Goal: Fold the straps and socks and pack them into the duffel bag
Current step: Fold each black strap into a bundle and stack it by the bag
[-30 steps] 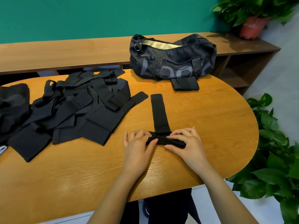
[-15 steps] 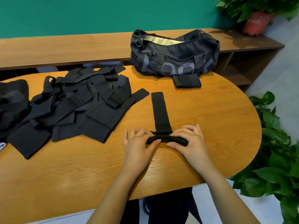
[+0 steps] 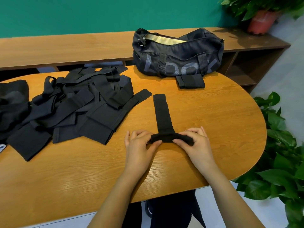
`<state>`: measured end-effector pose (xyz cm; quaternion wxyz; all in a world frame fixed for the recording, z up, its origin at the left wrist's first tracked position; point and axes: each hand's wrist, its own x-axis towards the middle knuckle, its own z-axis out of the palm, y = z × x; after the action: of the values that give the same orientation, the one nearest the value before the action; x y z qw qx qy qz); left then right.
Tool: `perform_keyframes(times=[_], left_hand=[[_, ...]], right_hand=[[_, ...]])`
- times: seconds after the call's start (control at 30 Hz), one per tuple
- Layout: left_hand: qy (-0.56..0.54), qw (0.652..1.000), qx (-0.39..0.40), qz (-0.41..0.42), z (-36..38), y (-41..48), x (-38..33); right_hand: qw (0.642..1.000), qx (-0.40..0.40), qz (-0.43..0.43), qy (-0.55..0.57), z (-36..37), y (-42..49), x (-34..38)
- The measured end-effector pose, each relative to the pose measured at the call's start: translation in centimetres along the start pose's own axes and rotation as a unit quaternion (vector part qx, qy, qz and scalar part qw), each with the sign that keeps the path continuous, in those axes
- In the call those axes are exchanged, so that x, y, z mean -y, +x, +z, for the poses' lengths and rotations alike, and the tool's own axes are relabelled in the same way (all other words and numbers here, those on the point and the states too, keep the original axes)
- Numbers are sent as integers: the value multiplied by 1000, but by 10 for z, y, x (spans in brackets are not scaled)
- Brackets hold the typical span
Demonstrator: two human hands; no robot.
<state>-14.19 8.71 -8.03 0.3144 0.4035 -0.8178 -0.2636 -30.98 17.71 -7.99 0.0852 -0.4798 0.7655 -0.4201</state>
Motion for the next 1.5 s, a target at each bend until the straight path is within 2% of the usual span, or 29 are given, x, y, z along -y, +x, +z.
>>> perform_keyframes(times=[0.17, 0.3, 0.43, 0.6, 0.7, 0.8, 0.93, 1.2, 1.33, 1.5], left_hand=[[-34, 999, -21, -5, -2, 1, 0], [-44, 998, -45, -18, 0, 0, 0], [-60, 994, -73, -59, 3, 1, 3], [1, 995, -81, -60, 3, -1, 0], [34, 998, -56, -8, 1, -1, 1], [42, 999, -7, 17, 0, -2, 3], [52, 997, 44, 20, -4, 0, 5], [29, 999, 11, 19, -1, -2, 2], [29, 999, 31, 29, -3, -3, 3], [59, 996, 56, 43, -3, -2, 5]], right_hand=[[1000, 11, -24, -10, 1, 0, 0], [999, -4, 37, 8, 1, 0, 1], [999, -7, 39, 26, 1, -2, 3], [999, -15, 35, 10, 3, -1, 3], [998, -9, -40, -48, 3, -1, 1], [991, 46, -102, -72, 3, -2, -4], [992, 87, -62, -60, 2, 0, -3], [986, 95, -98, -92, 3, -2, -6], [986, 86, -101, -103, 3, -3, -4], [992, 78, -61, -76, 2, -1, -3]])
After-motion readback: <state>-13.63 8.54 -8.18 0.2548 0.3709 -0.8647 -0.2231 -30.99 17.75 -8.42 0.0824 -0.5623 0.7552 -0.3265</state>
